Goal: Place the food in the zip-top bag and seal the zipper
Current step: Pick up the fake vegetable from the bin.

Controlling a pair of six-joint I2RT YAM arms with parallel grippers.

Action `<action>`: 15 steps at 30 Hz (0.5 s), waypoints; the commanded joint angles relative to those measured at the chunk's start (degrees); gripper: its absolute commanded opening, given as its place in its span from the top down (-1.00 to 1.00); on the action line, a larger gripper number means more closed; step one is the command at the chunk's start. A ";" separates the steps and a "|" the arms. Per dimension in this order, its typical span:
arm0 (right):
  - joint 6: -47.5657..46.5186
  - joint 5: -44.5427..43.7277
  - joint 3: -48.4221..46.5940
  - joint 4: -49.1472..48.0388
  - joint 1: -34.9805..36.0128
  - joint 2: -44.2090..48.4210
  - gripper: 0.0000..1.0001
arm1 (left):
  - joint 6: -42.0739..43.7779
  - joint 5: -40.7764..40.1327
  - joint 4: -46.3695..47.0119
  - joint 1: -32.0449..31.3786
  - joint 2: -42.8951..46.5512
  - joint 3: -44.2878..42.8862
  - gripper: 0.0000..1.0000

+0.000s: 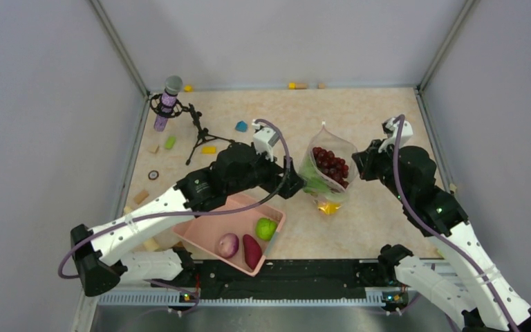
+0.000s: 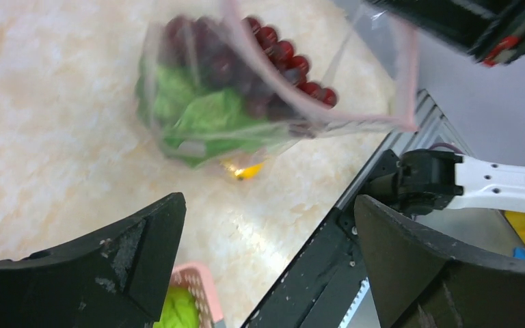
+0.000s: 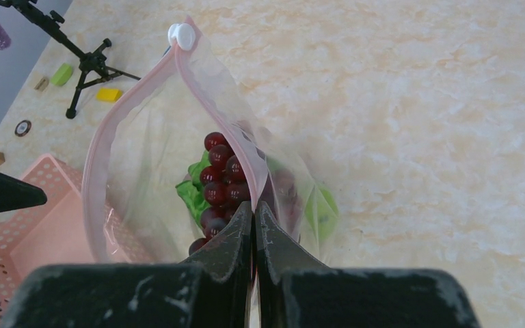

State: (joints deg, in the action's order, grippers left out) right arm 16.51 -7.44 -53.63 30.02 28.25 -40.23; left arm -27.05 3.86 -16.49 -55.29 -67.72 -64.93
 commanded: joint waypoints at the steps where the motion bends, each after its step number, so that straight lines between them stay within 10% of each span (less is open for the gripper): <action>1: -0.09 1.20 0.16 -1.13 -0.65 0.30 1.00 | -6.05 -8.35 1.39 -0.34 6.68 7.44 -0.97; 15: 0.00 3.14 0.05 -0.80 -0.66 -1.51 1.00 | -25.27 -24.21 -23.24 -0.35 20.39 23.22 -0.96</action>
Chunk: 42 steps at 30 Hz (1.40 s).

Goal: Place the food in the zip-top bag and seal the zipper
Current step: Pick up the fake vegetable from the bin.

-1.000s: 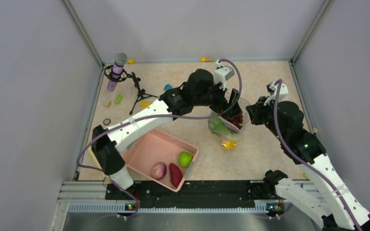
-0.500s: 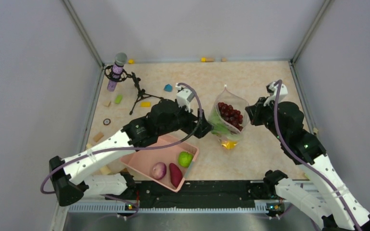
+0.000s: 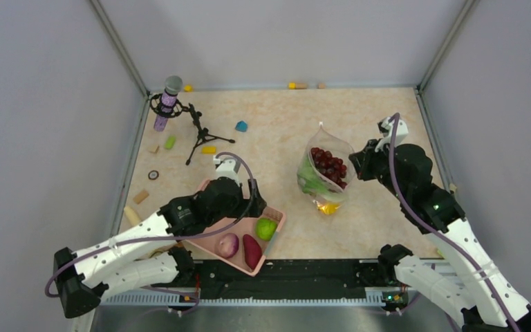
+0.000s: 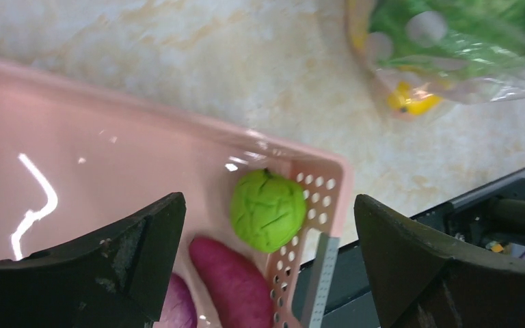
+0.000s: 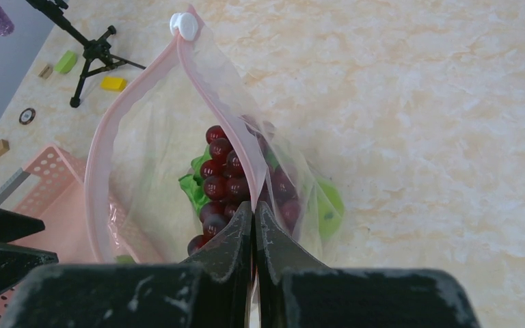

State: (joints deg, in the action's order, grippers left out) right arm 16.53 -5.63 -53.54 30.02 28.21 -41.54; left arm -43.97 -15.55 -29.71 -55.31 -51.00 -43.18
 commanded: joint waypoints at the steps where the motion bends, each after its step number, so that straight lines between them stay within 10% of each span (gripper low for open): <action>1: -0.05 1.59 -0.07 -0.80 -0.57 -0.19 1.00 | -9.93 -5.70 -12.05 -0.33 4.66 2.37 -0.96; 17: 0.39 2.67 -0.05 -0.25 -0.61 -0.77 1.00 | -18.22 0.53 -27.99 -0.33 5.90 8.37 -0.95; 33: 0.40 1.82 -0.29 0.39 -0.61 -0.61 1.00 | -13.95 9.50 -21.38 -0.33 0.52 13.34 -0.95; 42: 0.45 1.31 -0.27 0.53 -0.61 -0.47 1.00 | -11.89 12.56 -19.68 -0.33 0.41 13.15 -0.47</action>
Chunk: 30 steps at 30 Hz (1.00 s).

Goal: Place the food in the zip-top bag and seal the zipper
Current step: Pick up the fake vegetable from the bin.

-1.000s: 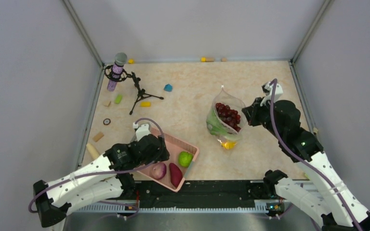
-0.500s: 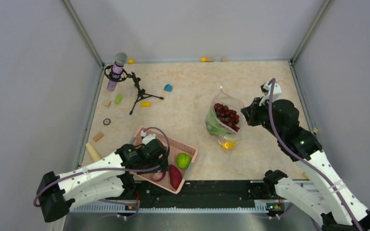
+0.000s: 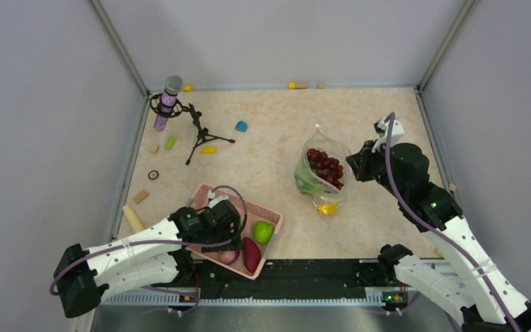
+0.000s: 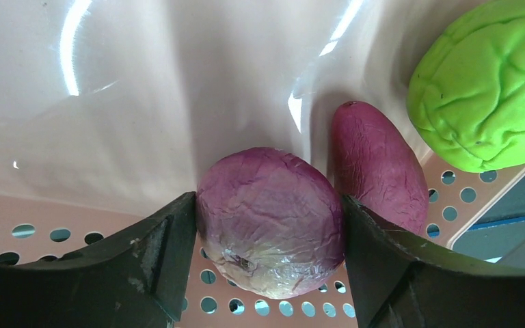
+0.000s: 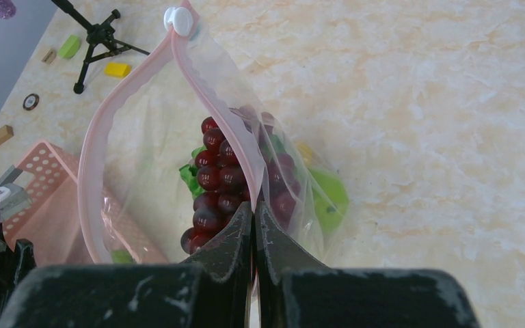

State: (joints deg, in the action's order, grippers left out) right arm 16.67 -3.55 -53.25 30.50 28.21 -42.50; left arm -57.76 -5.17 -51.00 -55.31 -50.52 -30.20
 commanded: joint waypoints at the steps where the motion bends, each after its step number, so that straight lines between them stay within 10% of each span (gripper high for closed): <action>1: 0.28 -0.71 -0.61 0.02 -0.61 0.51 1.00 | 2.20 2.41 1.56 -0.28 0.14 0.14 -0.46; 17: 0.37 -0.59 -0.80 0.20 -0.61 0.66 1.00 | 2.73 -6.27 1.79 -0.33 0.92 -4.69 0.76; 30: 0.26 -1.19 -0.95 0.34 -0.61 1.09 1.00 | 6.99 -21.39 17.79 -0.25 1.29 -10.89 1.00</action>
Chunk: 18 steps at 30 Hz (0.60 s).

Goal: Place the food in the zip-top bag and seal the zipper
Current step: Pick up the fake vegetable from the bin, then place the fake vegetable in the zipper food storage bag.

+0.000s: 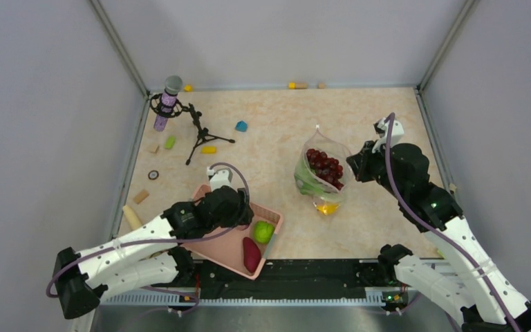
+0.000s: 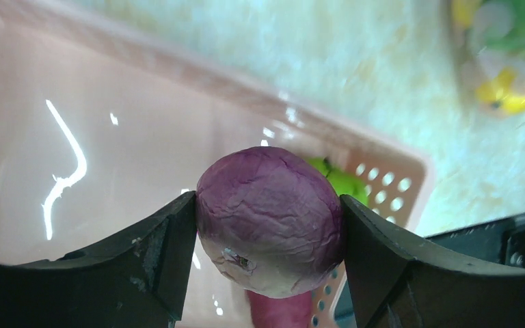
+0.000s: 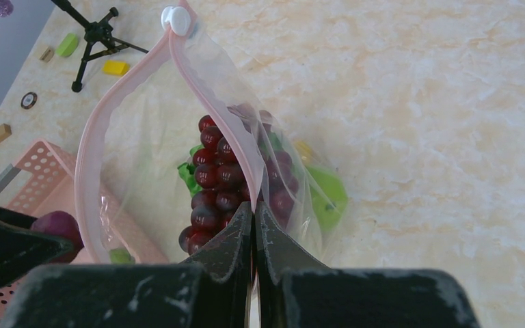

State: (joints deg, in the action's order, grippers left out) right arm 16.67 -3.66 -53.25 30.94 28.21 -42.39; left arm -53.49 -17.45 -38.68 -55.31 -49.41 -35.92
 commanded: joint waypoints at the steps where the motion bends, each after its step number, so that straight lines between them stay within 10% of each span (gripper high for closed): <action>1: 0.26 -1.01 -0.92 -0.17 -0.61 1.09 1.00 | 3.37 -11.25 5.45 -0.24 0.23 -5.89 1.00; 9: 0.32 -0.73 -0.80 -0.19 -0.61 1.12 1.00 | 11.74 -11.61 16.82 -0.24 0.01 -10.89 1.00; 18: 0.37 -0.87 -0.80 -0.15 -0.61 0.84 1.00 | 22.16 6.92 33.55 -0.24 -9.85 -22.66 1.00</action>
State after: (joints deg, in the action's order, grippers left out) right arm 16.69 -3.79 -53.25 31.00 28.21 -41.87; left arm -37.85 -21.50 -17.69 -55.31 -54.46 -51.16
